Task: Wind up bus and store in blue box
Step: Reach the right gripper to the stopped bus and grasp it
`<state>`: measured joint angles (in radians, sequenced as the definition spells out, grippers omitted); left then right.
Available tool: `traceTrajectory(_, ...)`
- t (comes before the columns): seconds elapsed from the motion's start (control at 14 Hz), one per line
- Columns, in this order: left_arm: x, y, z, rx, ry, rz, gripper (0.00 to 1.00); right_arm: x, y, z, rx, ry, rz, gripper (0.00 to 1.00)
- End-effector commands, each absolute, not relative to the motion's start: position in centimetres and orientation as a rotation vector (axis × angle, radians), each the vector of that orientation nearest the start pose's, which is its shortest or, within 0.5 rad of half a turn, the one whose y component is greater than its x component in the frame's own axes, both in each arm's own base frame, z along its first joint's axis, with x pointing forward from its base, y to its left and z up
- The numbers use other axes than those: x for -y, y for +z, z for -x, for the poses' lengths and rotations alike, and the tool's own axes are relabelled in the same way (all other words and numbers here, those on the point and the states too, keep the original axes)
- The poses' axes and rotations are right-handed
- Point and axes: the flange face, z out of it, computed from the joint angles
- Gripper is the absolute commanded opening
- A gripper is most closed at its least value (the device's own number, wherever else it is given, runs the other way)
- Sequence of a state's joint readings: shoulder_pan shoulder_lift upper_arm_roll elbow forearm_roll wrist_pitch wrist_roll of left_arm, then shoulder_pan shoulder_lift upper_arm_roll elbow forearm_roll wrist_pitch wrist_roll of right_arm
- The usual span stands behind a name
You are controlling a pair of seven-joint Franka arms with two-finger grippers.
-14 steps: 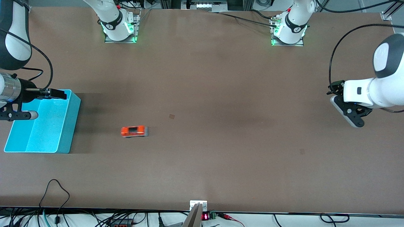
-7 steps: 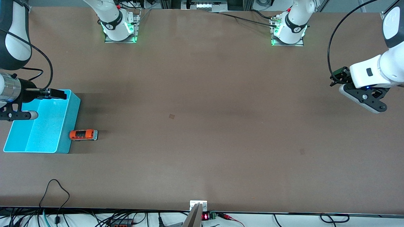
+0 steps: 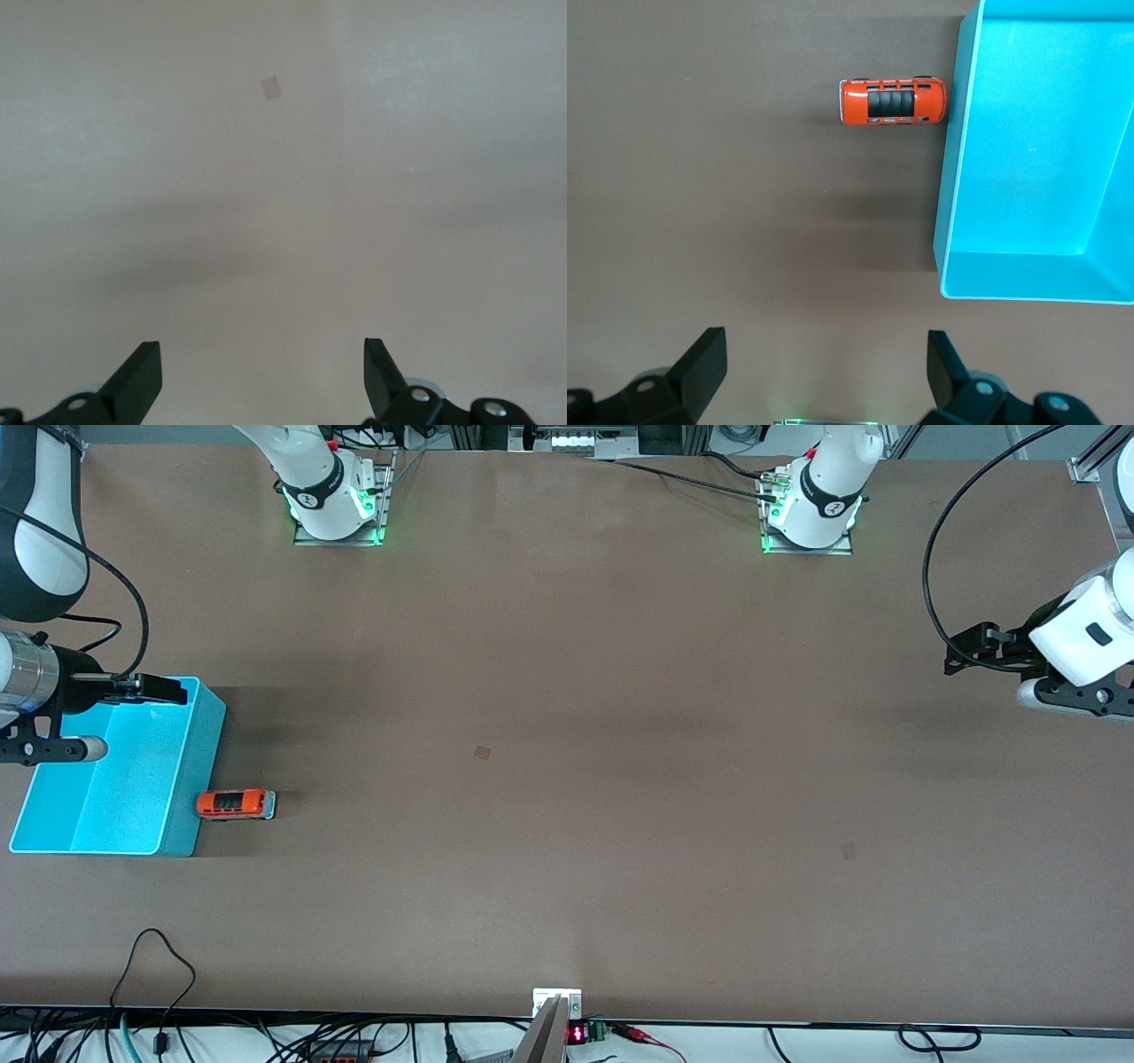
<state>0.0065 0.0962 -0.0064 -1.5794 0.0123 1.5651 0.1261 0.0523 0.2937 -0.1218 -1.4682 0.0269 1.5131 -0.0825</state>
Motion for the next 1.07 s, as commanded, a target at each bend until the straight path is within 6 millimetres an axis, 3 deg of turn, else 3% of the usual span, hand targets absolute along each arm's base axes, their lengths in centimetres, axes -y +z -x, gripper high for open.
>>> traceTrajectory(0.0,1.3,57.3,-55.3,-0.189,0.019,3.145,1.00,2.3,49.8,-62.3,0.066,0.362,3.076,1.00)
traceTrajectory(0.14,1.3,57.2,-54.8,-0.175,0.012,3.148,1.00,2.1,49.7,-62.6,0.100,0.325,3.038,1.00)
traceTrajectory(0.43,1.8,57.4,-55.0,-0.164,0.034,3.141,1.00,1.5,45.4,-64.6,0.377,0.279,3.032,1.00)
traceTrajectory(0.57,2.2,57.4,-54.9,-0.173,0.039,3.141,1.00,1.4,42.7,-65.2,0.676,0.226,2.980,1.00)
traceTrajectory(0.79,3.2,57.6,-54.3,-0.221,0.096,3.136,1.00,2.2,39.7,-65.6,1.270,0.160,2.840,1.00)
traceTrajectory(1.0,4.6,58.3,-54.0,-0.260,0.111,3.129,1.00,2.5,36.4,-67.1,1.680,0.162,2.698,1.00)
